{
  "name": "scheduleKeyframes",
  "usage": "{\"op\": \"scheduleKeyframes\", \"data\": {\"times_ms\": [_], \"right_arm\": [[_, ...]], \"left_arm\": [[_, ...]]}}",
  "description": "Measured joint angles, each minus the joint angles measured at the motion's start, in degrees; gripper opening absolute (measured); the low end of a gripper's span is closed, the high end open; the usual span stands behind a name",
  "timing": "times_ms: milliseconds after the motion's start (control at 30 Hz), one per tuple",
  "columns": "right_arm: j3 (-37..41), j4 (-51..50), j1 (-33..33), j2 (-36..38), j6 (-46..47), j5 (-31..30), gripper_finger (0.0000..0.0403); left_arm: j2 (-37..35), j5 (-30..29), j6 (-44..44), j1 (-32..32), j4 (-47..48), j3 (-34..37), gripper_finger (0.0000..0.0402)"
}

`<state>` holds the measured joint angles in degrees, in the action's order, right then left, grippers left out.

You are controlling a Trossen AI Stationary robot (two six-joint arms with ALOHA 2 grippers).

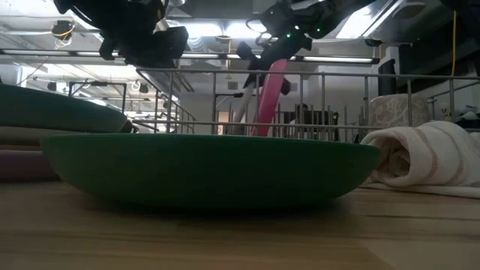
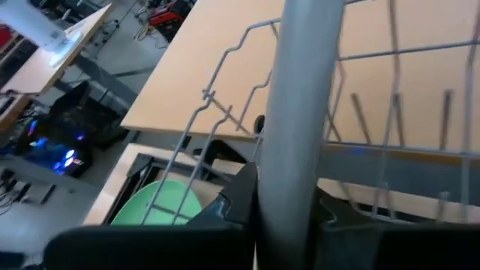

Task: Sort dishes
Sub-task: Put the gray plate in the dish rack

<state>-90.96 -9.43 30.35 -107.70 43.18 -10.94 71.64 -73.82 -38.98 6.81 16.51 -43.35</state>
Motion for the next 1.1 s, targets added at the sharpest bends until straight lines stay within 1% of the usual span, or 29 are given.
{"op": "scheduleKeyframes", "data": {"times_ms": [233,467,667,800,1000,1100], "right_arm": [[0.1,2.9,0.0,0.0,-0.1,8.7,0.0079],[0.1,3.4,0.0,0.0,0.0,9.8,0.0124],[0.1,3.6,0.0,0.0,2.3,15.7,0.0152],[0.1,3.9,0.0,0.0,3.3,18.3,0.0162],[0.1,5.9,-0.1,0.0,4.8,23.2,0.0163],[0.1,6.6,-0.1,0.0,4.8,23.5,0.0163]], "left_arm": [[0.0,0.0,0.0,0.0,1.1,0.0,0.012],[0.0,0.2,0.0,0.0,1.1,0.0,0.012],[0.0,0.3,0.0,0.0,1.1,0.0,0.012],[0.0,0.3,0.0,0.0,1.1,0.0,0.012],[0.0,0.4,0.0,0.0,1.1,0.0,0.012],[0.0,0.4,0.0,0.0,1.1,0.0,0.012]]}}
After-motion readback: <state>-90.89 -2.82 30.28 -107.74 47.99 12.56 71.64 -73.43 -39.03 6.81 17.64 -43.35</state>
